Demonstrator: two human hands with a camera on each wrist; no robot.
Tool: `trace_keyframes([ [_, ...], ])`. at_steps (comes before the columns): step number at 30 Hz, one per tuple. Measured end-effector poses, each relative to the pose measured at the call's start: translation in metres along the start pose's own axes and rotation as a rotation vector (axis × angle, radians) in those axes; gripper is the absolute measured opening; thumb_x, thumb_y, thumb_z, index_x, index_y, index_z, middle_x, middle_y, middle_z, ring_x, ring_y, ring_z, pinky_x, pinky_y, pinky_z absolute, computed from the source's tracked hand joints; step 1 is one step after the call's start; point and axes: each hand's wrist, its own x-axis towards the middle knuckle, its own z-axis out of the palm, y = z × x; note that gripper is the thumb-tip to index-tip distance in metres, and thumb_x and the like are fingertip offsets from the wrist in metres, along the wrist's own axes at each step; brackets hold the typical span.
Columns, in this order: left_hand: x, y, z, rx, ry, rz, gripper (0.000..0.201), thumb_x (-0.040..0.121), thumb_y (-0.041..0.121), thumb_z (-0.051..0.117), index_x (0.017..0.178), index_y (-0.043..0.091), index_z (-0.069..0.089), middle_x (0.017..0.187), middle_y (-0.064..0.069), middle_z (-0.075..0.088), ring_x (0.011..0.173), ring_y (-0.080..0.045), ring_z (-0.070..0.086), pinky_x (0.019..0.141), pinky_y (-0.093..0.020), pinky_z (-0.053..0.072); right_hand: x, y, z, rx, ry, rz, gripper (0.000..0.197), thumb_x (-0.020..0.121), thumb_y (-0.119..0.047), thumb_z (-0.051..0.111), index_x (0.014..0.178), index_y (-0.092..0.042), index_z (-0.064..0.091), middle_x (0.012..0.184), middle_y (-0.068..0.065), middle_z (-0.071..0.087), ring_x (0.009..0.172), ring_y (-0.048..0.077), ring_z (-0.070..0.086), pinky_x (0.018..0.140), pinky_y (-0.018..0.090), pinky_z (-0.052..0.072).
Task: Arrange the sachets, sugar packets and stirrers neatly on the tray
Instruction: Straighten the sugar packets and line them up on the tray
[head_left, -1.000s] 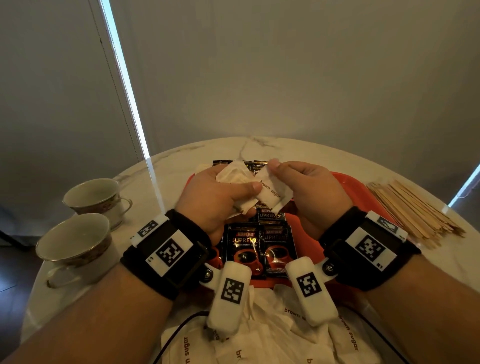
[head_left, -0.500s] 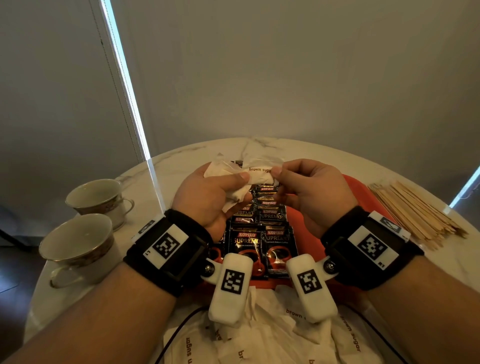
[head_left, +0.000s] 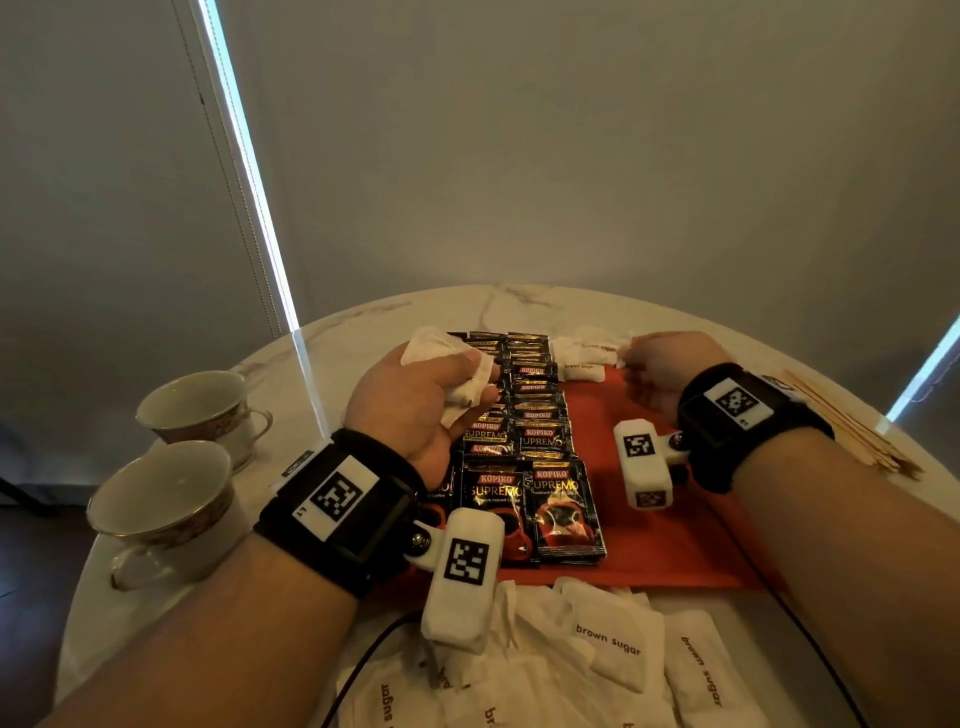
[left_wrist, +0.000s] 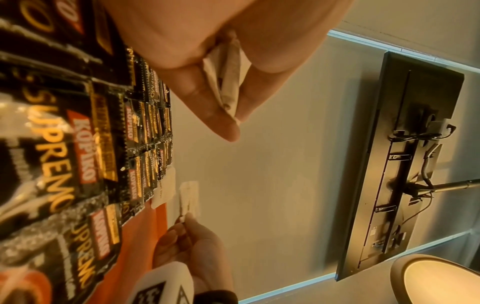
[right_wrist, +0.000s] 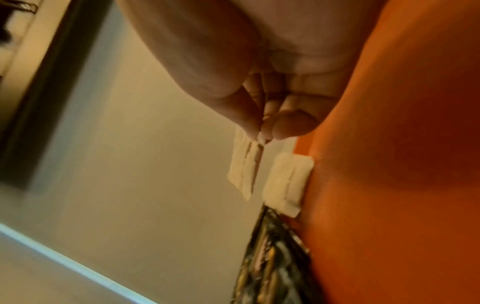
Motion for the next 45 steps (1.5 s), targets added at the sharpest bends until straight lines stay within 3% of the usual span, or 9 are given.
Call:
trace_keyframes([
  [2, 0.000, 0.000, 0.000, -0.002, 0.002, -0.001, 0.022, 0.094, -0.001, 0.068, 0.113, 0.007, 0.062, 0.085, -0.017, 0.076, 0.060, -0.018, 0.073, 0.053, -0.025, 0.058, 0.012, 0.005, -0.001, -0.148, -0.003, 0.041, 0.007, 0.088, -0.007, 0.068, 0.095, -0.006, 0.070, 0.079, 0.012, 0.065, 0.071, 0.026, 0.063, 0.080, 0.041, 0.058],
  [5, 0.000, 0.003, -0.001, -0.015, -0.002, 0.000, 0.020, 0.094, -0.002, 0.067, 0.111, 0.006, 0.062, 0.084, -0.017, 0.075, 0.059, -0.017, 0.074, 0.053, -0.025, 0.058, 0.019, 0.006, 0.004, -0.277, -0.007, 0.050, 0.005, 0.089, -0.005, 0.070, 0.087, -0.001, 0.071, 0.074, 0.013, 0.067, 0.077, 0.027, 0.063, 0.085, 0.043, 0.055],
  [12, 0.002, 0.004, -0.003, -0.004, -0.003, -0.003, 0.019, 0.095, -0.002, 0.067, 0.111, 0.006, 0.063, 0.084, -0.016, 0.076, 0.061, -0.017, 0.073, 0.054, -0.025, 0.058, 0.014, -0.004, 0.015, -0.389, -0.023, 0.091, 0.011, 0.094, -0.010, 0.069, 0.093, 0.000, 0.071, 0.074, 0.010, 0.068, 0.062, 0.019, 0.062, 0.059, 0.028, 0.050],
  [21, 0.007, 0.004, -0.004, -0.003, -0.012, 0.012, 0.017, 0.095, -0.003, 0.065, 0.110, 0.006, 0.063, 0.080, -0.016, 0.076, 0.060, -0.018, 0.073, 0.053, -0.025, 0.057, 0.011, 0.003, 0.015, -0.179, -0.071, 0.090, 0.010, 0.096, -0.008, 0.064, 0.104, -0.002, 0.065, 0.087, 0.010, 0.063, 0.076, 0.021, 0.061, 0.077, 0.038, 0.057],
  [24, 0.007, 0.002, -0.003, -0.035, -0.020, -0.023, 0.022, 0.096, -0.007, 0.058, 0.114, 0.006, 0.060, 0.077, -0.018, 0.076, 0.060, -0.021, 0.074, 0.053, -0.027, 0.059, 0.002, 0.003, 0.024, -0.207, -0.145, 0.122, 0.012, 0.098, -0.007, 0.063, 0.106, 0.000, 0.065, 0.083, 0.009, 0.060, 0.067, 0.017, 0.055, 0.063, 0.031, 0.053],
  [29, 0.003, 0.001, -0.002, -0.110, -0.054, -0.083, 0.025, 0.093, -0.010, 0.044, 0.111, 0.005, 0.054, 0.100, -0.028, 0.070, 0.082, -0.034, 0.076, 0.063, -0.034, 0.063, -0.005, -0.002, 0.024, -0.182, -0.172, 0.121, 0.020, 0.099, -0.009, 0.062, 0.116, -0.001, 0.068, 0.094, 0.010, 0.063, 0.068, 0.016, 0.055, 0.062, 0.029, 0.052],
  [33, 0.006, -0.002, -0.002, -0.066, -0.108, -0.095, 0.031, 0.100, -0.010, 0.047, 0.125, 0.004, 0.058, 0.111, -0.030, 0.070, 0.086, -0.034, 0.077, 0.061, -0.033, 0.063, -0.027, -0.008, 0.021, -0.033, -0.216, -0.003, 0.019, 0.095, -0.016, 0.067, 0.111, -0.006, 0.072, 0.097, 0.007, 0.069, 0.066, 0.014, 0.056, 0.056, 0.027, 0.049],
  [38, 0.005, -0.006, -0.002, 0.005, -0.138, -0.029, 0.034, 0.093, -0.010, 0.063, 0.123, 0.005, 0.064, 0.115, -0.023, 0.070, 0.082, -0.030, 0.077, 0.065, -0.037, 0.064, -0.080, -0.006, 0.024, 0.033, -0.554, -0.133, 0.043, 0.070, -0.036, 0.082, 0.103, -0.012, 0.072, 0.085, 0.001, 0.067, 0.060, 0.011, 0.055, 0.057, 0.027, 0.044],
  [45, -0.002, -0.007, -0.001, 0.078, -0.194, 0.037, 0.047, 0.077, -0.003, 0.081, 0.120, -0.004, 0.062, 0.107, -0.026, 0.073, 0.090, -0.036, 0.076, 0.074, -0.046, 0.064, -0.105, 0.002, 0.031, 0.008, -0.540, -0.325, 0.016, 0.081, -0.012, 0.081, 0.083, -0.012, 0.065, 0.070, -0.001, 0.065, 0.060, 0.011, 0.055, 0.056, 0.028, 0.049],
])
